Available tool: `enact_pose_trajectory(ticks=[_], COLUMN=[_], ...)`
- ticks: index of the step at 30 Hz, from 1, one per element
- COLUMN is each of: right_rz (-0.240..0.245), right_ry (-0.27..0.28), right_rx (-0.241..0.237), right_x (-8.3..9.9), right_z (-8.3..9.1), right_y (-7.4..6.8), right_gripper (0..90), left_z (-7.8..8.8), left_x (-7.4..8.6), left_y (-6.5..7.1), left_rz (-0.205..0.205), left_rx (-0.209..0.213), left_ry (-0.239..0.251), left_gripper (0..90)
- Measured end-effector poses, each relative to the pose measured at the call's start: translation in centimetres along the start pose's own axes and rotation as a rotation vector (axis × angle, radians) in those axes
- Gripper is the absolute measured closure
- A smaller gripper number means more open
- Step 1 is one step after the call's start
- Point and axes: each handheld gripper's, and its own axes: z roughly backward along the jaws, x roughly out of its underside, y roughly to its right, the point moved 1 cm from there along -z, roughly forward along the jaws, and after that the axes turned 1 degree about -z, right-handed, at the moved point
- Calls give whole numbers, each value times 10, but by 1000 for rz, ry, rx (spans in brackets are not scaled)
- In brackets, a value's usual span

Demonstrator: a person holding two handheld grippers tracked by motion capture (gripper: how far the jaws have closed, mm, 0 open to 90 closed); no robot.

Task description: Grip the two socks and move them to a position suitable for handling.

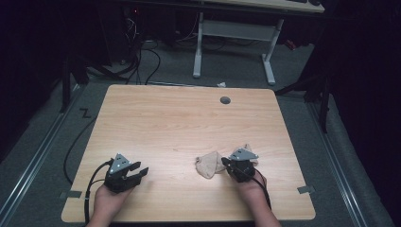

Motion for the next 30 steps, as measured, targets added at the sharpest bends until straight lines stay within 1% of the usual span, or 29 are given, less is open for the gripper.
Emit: enact_pose_trajectory(ticks=[1,2,3,5,6,7,8,9,11,12,13,14,15,16,17,18,19,21,22,23,24,25,26,27,28,30], right_rz=[0,5,5,10,19,19,35,42,71,77,77,87,87,102,102,102,116,118,102,102,98,98,81,81,87,97], right_ry=[0,-27,-27,-45,-52,-52,-63,-70,-68,-71,-71,-65,-65,-62,-62,-60,-50,-43,-12,-12,-3,-3,-16,-16,-38,-49], right_rx=[0,17,17,19,12,12,-4,-11,-23,-27,-27,-56,-56,-96,-96,-117,-149,-139,-108,-108,-66,-66,-59,-59,-54,-59], right_x=[0,3,3,4,5,5,6,7,8,8,8,9,9,8,8,8,6,5,2,2,1,1,4,4,7,8], right_z=[0,-4,-4,-7,-9,-9,-9,-8,-7,-6,-6,-6,-6,-6,-6,-6,-4,-2,3,3,5,5,4,4,1,-2], right_y=[0,3,3,4,2,2,-4,-7,-15,-19,-19,-28,-28,-39,-39,-44,-55,-56,-52,-52,-43,-43,-37,-37,-35,-37], right_gripper=[898,898,898,898,898,898,898,898,897,897,897,897,897,896,896,895,881,881,881,881,883,883,887,887,888,887], left_z=[0,0,0,0,0,0,1,1,1,1,1,1,1,1,1,1,1,1,1,1,1,1,1,1,0,0], left_x=[0,0,0,0,0,0,0,0,0,0,0,0,0,0,0,0,0,0,0,0,0,0,0,0,0,0], left_y=[0,0,0,0,0,0,0,0,0,-1,-1,-1,-1,-1,-1,-1,-1,0,0,0,0,0,-1,-1,0,0], left_rz=[0,-4,-4,-4,-3,-4,-3,1,4,6,6,4,4,3,3,3,2,3,4,4,0,0,1,1,-1,-4], left_rx=[0,1,1,1,1,0,0,0,0,0,0,0,0,0,0,-1,-1,-2,-1,-1,-2,-2,0,0,-1,-2], left_ry=[0,1,1,1,1,1,3,5,6,7,7,7,7,6,6,6,6,7,9,9,8,8,5,5,5,5], left_gripper=[576,575,575,575,575,575,575,575,575,574,573,573,573,573,573,573,573,573,573,573,573,573,573,573,573,573])
